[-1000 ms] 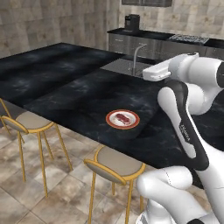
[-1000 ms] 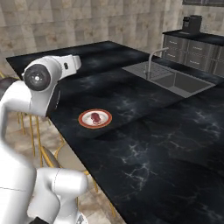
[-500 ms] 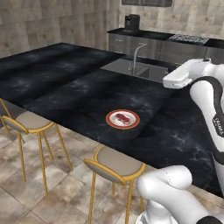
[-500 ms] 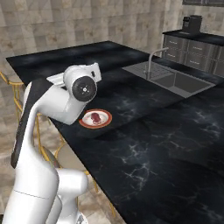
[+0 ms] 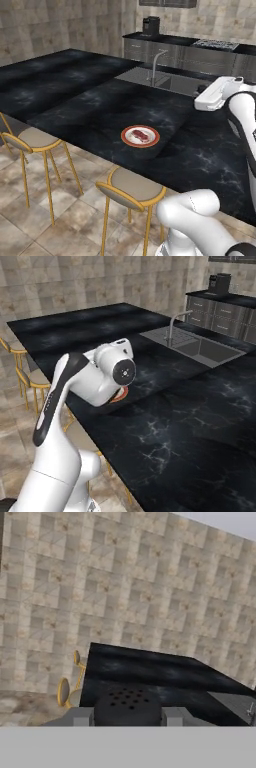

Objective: Retrieve the shaker from the cabinet and place it next the steak on a plate on the dining table.

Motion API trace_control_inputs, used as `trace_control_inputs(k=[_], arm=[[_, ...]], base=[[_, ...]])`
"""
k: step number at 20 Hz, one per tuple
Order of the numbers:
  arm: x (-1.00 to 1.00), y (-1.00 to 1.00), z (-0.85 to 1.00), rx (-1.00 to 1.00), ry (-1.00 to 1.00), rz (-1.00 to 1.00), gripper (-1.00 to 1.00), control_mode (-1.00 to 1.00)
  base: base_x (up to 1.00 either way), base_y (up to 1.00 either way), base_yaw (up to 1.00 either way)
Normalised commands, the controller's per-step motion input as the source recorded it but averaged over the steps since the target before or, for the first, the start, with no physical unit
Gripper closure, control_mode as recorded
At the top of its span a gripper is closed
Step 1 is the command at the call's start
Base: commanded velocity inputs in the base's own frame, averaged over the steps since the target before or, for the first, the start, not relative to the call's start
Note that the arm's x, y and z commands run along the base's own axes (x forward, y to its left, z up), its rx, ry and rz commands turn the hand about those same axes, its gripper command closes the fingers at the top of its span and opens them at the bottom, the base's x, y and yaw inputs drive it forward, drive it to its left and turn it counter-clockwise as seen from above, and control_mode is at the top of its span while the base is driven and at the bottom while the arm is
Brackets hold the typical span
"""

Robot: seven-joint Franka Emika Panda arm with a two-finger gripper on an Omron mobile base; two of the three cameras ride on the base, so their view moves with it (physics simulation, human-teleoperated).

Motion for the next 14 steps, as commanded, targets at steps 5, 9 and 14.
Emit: trace_control_inputs(k=[5,9,14], arm=[[0.13,-0.27,-0.55,0.04,0.01,0.0,1.0,-1.0],[0.05,-0.29,-0.45,0.11,0.07,0.0,1.0,-1.0],[0.0,-0.19,-0.37,0.12,0.08,0.0,1.0,-1.0]], base=[[0.0,0.0,0.0],[0.0,0.0,0.0],[0.0,0.0,0.0]])
